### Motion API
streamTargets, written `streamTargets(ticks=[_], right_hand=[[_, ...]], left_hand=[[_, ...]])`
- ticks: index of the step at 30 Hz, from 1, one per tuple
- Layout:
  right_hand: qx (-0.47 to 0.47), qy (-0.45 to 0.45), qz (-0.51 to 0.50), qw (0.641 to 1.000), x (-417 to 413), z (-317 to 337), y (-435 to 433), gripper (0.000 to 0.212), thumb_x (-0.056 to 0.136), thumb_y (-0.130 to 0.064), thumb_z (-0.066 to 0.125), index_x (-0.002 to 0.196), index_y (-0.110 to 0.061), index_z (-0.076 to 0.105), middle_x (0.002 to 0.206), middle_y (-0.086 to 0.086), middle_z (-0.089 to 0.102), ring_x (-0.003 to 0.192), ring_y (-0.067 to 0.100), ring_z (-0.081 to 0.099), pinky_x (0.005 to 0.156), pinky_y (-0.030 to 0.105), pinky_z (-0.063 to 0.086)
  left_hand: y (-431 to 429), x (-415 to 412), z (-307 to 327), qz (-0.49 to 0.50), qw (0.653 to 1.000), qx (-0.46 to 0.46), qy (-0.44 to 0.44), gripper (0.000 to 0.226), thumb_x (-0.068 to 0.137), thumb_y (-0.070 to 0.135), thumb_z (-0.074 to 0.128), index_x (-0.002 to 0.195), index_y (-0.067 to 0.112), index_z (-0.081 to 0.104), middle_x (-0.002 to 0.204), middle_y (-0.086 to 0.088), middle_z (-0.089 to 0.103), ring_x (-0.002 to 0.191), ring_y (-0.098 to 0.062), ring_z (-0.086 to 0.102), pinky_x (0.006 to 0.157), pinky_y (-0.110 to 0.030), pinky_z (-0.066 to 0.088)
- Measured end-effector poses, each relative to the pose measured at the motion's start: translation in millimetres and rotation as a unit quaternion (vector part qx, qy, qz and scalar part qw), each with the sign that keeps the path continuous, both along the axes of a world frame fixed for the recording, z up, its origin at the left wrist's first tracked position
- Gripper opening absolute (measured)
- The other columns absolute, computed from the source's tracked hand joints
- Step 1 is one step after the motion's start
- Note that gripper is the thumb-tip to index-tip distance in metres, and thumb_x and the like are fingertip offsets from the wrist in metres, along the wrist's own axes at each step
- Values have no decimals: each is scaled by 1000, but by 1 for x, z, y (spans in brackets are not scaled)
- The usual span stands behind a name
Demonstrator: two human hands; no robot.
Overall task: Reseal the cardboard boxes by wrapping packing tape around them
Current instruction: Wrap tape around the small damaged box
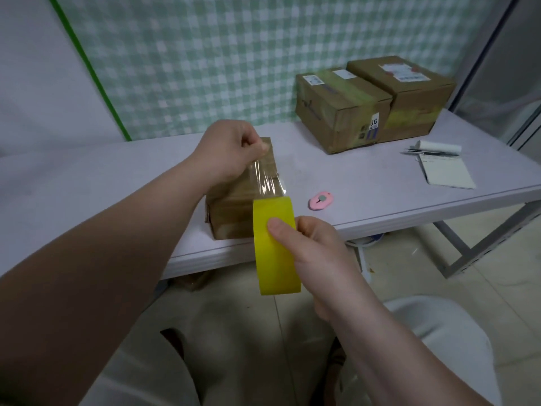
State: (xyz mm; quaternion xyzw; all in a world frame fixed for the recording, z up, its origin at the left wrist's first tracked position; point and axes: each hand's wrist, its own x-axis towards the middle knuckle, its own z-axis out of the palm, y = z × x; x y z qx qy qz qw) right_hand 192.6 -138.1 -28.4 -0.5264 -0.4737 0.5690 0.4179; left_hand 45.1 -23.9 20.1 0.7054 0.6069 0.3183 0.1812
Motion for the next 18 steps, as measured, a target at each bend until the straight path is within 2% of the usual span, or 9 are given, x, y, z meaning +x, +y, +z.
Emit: streamTargets(ticks=[3, 5, 7, 8, 10, 12, 16, 18], right_hand=[[-25, 10, -5, 1000, -1, 0, 7, 47, 89, -35, 63, 91, 12, 58, 73, 13, 53, 68, 22, 51, 63, 34, 42], [-39, 5, -20, 999, -2, -4, 10, 54, 89, -37, 63, 96, 16, 55, 75, 18, 56, 71, 29, 56, 67, 38, 45], [-62, -17, -45, 997, -4, -11, 7, 61, 88, -43, 62, 104, 16, 52, 91, 31, 63, 86, 43, 64, 78, 51, 54], [-61, -34, -53, 996, -6, -14, 4, 66, 86, -49, 61, 103, 14, 53, 96, 31, 64, 91, 45, 63, 82, 57, 52], [-38, -61, -52, 996, -11, -18, 3, 79, 72, -67, 56, 93, 10, 56, 85, 27, 63, 82, 39, 63, 80, 59, 50], [-28, -69, -56, 996, -14, -22, 6, 88, 55, -75, 48, 88, 7, 57, 78, 24, 60, 76, 39, 59, 77, 56, 50], [-55, -36, -57, 996, -19, -31, 8, 84, 53, -73, 51, 85, 5, 57, 90, 28, 66, 86, 46, 63, 76, 61, 52], [-60, -31, -60, 996, -21, -35, 5, 84, 54, -72, 53, 85, 6, 56, 91, 30, 64, 86, 48, 61, 72, 62, 52]], left_hand=[[6, -2, -14, 13, 1000, -2, 10, 17, 90, 25, 62, 75, 16, 61, 69, 10, 54, 64, -3, 48, 59, -16, 37], [12, -5, -14, 36, 999, 12, -25, 17, 90, 26, 61, 77, 15, 61, 71, 11, 55, 67, -3, 50, 65, -20, 39], [18, -9, -7, 35, 998, 10, -58, 18, 91, 26, 60, 75, 18, 61, 74, 11, 57, 71, -3, 52, 68, -20, 41], [21, -9, -3, 19, 999, -1, -50, 18, 91, 27, 60, 75, 19, 60, 77, 11, 57, 73, -3, 53, 67, -19, 41], [25, -11, -4, -7, 999, -26, -32, 17, 91, 27, 61, 75, 20, 60, 81, 9, 59, 77, -5, 54, 67, -17, 42], [29, -11, -9, -14, 999, -35, -38, 16, 91, 28, 61, 78, 18, 62, 83, 5, 61, 77, -7, 55, 66, -18, 42], [37, -8, -19, -17, 998, -51, -12, 17, 90, 31, 61, 76, 21, 60, 79, 9, 58, 73, -4, 52, 62, -18, 38], [39, -7, -23, -26, 998, -58, 8, 17, 90, 32, 61, 76, 22, 60, 79, 11, 58, 75, -6, 52, 66, -22, 40]])
